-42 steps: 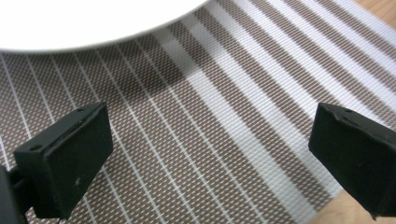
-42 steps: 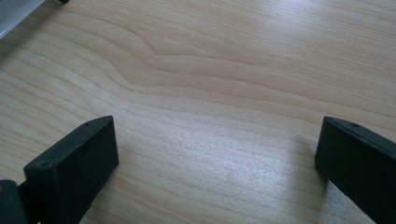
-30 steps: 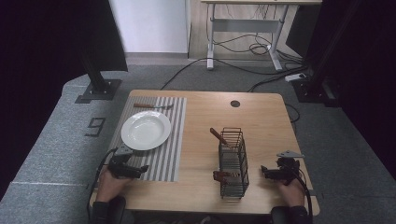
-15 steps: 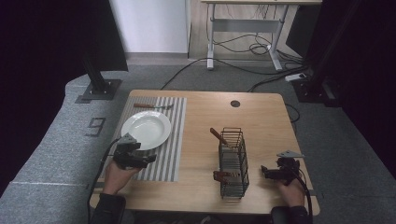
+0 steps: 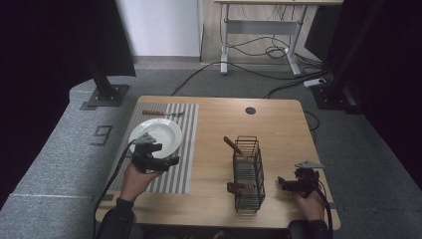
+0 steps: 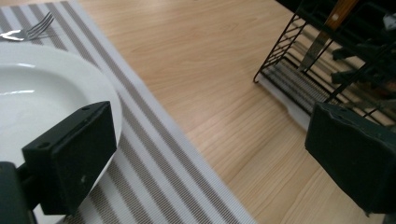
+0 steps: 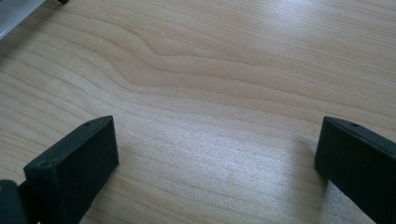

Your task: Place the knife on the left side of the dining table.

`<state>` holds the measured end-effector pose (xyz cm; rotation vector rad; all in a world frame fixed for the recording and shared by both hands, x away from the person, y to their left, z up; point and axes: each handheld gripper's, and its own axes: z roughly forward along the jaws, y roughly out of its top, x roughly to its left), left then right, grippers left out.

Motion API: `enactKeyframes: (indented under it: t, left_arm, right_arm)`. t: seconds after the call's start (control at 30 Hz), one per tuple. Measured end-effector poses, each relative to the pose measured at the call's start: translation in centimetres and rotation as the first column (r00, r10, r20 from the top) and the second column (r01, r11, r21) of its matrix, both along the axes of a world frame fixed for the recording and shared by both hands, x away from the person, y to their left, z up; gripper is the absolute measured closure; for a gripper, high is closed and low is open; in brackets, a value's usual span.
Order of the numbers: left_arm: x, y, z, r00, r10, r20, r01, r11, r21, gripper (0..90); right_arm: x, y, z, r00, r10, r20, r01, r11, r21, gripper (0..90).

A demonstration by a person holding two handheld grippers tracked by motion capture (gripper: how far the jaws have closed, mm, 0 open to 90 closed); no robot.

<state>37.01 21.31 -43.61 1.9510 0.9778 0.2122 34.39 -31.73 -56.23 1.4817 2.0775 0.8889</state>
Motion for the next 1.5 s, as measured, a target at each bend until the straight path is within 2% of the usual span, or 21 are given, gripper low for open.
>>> enactKeyframes:
  t: [0.17,0.2,0.3,0.4,0.5,0.53,0.7,0.73,0.9,0.97,1.1,1.13,1.17,1.2,1.3,1.37,1.47,1.5]
  left_arm:
    - [0.2,-1.0,0.7,1.0000,0.003,-0.005,-0.003,0.9997,-0.024,0.5]
    - [0.2,-1.5,0.9,1.0000,0.002,-0.008,-0.002,0.9987,-0.050,0.6]
    - [0.4,-2.0,1.1,1.0000,0.002,-0.009,-0.003,0.9972,-0.075,0.7]
    - [0.6,-3.1,1.4,0.9998,0.013,-0.017,-0.015,0.9922,-0.124,2.1]
    - [0.8,-3.7,1.6,0.9997,0.018,-0.016,-0.020,0.9907,-0.135,3.0]
    - [0.9,-4.6,1.9,0.9997,0.021,-0.016,-0.023,0.9893,-0.144,3.9]
    - [1.0,-6.0,2.4,0.9987,0.050,0.001,-0.050,0.9887,-0.142,6.8]
    - [1.1,-6.8,2.6,0.9979,0.064,0.007,-0.063,0.9859,-0.155,7.6]
    - [1.2,-7.9,2.8,0.9973,0.073,0.006,-0.070,0.9788,-0.192,13.2]
    - [1.3,-8.9,2.9,0.9971,0.075,-0.003,-0.074,0.9710,-0.227,14.2]
    - [1.4,-9.8,3.0,0.9966,0.082,-0.010,-0.082,0.9680,-0.237,14.2]
    - [1.4,-10.4,3.0,0.9961,0.086,-0.020,-0.088,0.9616,-0.260,14.7]
    - [1.4,-10.4,3.0,0.9961,0.086,-0.020,-0.088,0.9616,-0.260,15.4]
    - [1.5,-10.9,3.0,0.9964,0.080,-0.027,-0.085,0.9568,-0.278,17.2]
    - [1.5,-11.6,3.0,0.9968,0.075,-0.025,-0.079,0.9548,-0.286,23.0]
    - [1.5,-12.1,3.0,0.9965,0.077,-0.034,-0.084,0.9467,-0.311,24.9]
    - [1.5,-13.2,2.9,0.9957,0.087,-0.034,-0.093,0.9451,-0.313,29.7]
    - [1.5,-13.6,2.8,0.9952,0.091,-0.036,-0.097,0.9398,-0.328,30.2]
  right_arm:
    - [0.0,0.0,0.0,1.0000,0.000,0.000,0.000,1.0000,0.000,0.0]
    - [0.0,0.0,0.0,1.0000,0.000,0.000,0.000,1.0000,0.000,0.0]
    - [0.0,0.0,0.0,1.0000,0.000,0.000,0.000,1.0000,0.000,0.0]
    - [0.0,0.0,0.0,1.0000,0.000,0.000,0.000,1.0000,0.000,0.0]
    - [0.0,0.0,0.0,1.0000,0.000,-0.001,0.000,1.0000,0.000,0.0]
    - [0.0,0.0,0.0,1.0000,0.000,0.000,0.000,1.0000,0.000,0.0]
    - [0.0,0.0,0.0,1.0000,0.000,0.000,0.000,1.0000,0.000,0.0]
    - [0.0,0.0,0.0,1.0000,0.000,0.000,0.000,1.0000,0.000,0.0]
    - [0.0,0.0,0.0,1.0000,-0.001,-0.001,0.001,1.0000,0.000,0.0]
    - [0.0,0.0,0.0,1.0000,-0.001,-0.001,0.001,1.0000,0.000,0.0]
    - [0.0,0.0,0.0,1.0000,0.000,-0.001,0.000,1.0000,0.000,0.0]
    - [0.0,0.0,0.0,1.0000,-0.001,-0.001,0.001,1.0000,0.000,0.0]
    - [0.0,0.0,0.0,1.0000,-0.001,-0.001,0.001,1.0000,0.000,0.0]
    - [0.0,0.0,0.0,1.0000,0.000,0.000,0.000,1.0000,-0.001,0.0]
    - [0.0,0.0,0.0,1.0000,0.000,0.000,0.000,1.0000,-0.001,0.0]
    - [0.0,0.0,0.0,1.0000,0.000,0.000,0.000,1.0000,-0.001,0.0]
    - [0.0,0.0,0.0,1.0000,0.000,-0.001,0.000,1.0000,0.000,0.0]
    - [0.0,0.0,0.0,1.0000,0.000,0.000,0.000,1.0000,0.000,0.0]
